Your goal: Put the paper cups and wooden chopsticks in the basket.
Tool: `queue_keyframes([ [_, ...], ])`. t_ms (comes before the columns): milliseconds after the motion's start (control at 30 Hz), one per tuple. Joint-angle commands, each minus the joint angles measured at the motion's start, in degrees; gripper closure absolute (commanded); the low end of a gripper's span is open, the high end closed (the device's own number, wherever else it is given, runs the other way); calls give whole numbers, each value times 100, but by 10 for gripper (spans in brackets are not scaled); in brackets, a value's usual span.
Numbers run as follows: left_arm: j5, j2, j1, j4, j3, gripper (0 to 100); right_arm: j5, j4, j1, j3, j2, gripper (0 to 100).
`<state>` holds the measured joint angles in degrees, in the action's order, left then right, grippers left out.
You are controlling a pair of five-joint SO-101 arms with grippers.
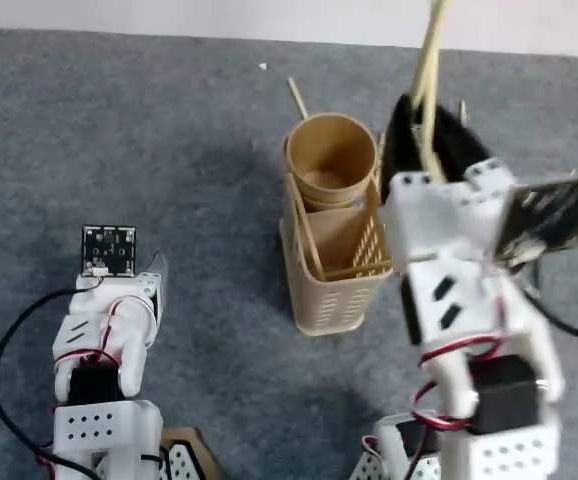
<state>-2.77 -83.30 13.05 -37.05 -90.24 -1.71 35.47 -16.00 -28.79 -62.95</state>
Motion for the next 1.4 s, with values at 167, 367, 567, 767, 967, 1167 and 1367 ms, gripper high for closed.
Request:
queue_keyframes([
  [167, -44, -57, -84, 97, 40, 797, 53, -2176, -286, -2967, -725, 993],
  [367, -44, -57, -84, 97, 31, 797, 53, -2466, -268, -3618, -743, 993],
  [567, -44, -57, -84, 97, 31, 797, 53, -2580, -268, -3644, -743, 992],
  [767, -44, -57, -84, 97, 31, 797, 44, -2545, -110, -3653, -743, 884],
  [967, -44, -57, -84, 97, 31, 797, 26, -2545, 163, -3635, -743, 830],
  [1167, -44, -57, -84, 97, 31, 797, 9, -2396, 497, -3582, -743, 830],
  [1367, -44, -57, -92, 97, 31, 797, 0, -1314, 1209, -2308, -945, 830],
])
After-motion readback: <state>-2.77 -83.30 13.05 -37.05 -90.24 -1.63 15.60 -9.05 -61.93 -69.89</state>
